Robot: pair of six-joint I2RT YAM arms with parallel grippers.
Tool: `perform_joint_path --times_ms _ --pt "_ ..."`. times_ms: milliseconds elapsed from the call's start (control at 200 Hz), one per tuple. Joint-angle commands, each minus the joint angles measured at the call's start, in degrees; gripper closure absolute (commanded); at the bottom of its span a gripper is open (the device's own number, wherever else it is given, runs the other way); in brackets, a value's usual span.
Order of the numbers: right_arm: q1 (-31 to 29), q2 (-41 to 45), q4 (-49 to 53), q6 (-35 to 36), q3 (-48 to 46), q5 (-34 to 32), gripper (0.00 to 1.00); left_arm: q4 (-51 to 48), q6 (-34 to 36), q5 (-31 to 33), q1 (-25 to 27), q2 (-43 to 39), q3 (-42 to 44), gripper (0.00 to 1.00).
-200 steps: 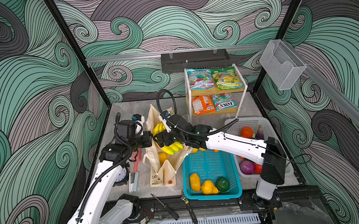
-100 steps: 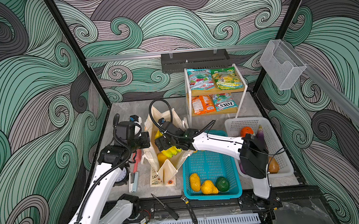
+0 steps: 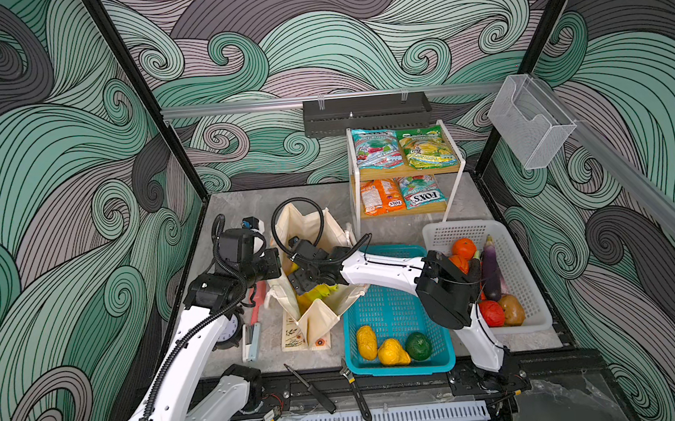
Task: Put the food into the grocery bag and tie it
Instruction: 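Lower the bananas into the tote bag and open the right gripper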
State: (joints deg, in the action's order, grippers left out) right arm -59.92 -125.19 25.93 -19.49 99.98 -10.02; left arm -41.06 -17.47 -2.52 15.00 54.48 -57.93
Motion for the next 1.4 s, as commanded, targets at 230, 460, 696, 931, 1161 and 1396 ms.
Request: perform_joint_path --times_ms 230,460,696,931,1161,1396 --pt "0.05 -5.94 3.78 -1.53 1.63 5.24 0.07 -0.86 -0.6 1.87 -0.15 -1.3 -1.31 1.0" --pt "0.0 -0.86 3.78 -0.27 1.44 6.03 0.0 -0.78 -0.54 1.78 -0.15 -1.65 -1.22 1.0" --pt "0.15 3.34 10.43 0.29 6.89 7.9 0.0 -0.7 -0.59 1.47 -0.2 -1.61 -1.22 1.0" --pt "0.45 4.75 12.63 0.69 6.96 9.62 0.0 -0.77 -0.57 1.34 -0.15 -1.77 -1.14 1.0" --pt "0.62 7.94 11.51 0.23 5.62 8.36 0.0 -0.76 -0.55 1.05 -0.15 -1.57 -1.13 1.0" --pt "1.93 14.12 10.18 0.52 4.28 10.2 0.0 -0.56 -0.6 0.81 -0.15 -1.57 -1.13 1.0"
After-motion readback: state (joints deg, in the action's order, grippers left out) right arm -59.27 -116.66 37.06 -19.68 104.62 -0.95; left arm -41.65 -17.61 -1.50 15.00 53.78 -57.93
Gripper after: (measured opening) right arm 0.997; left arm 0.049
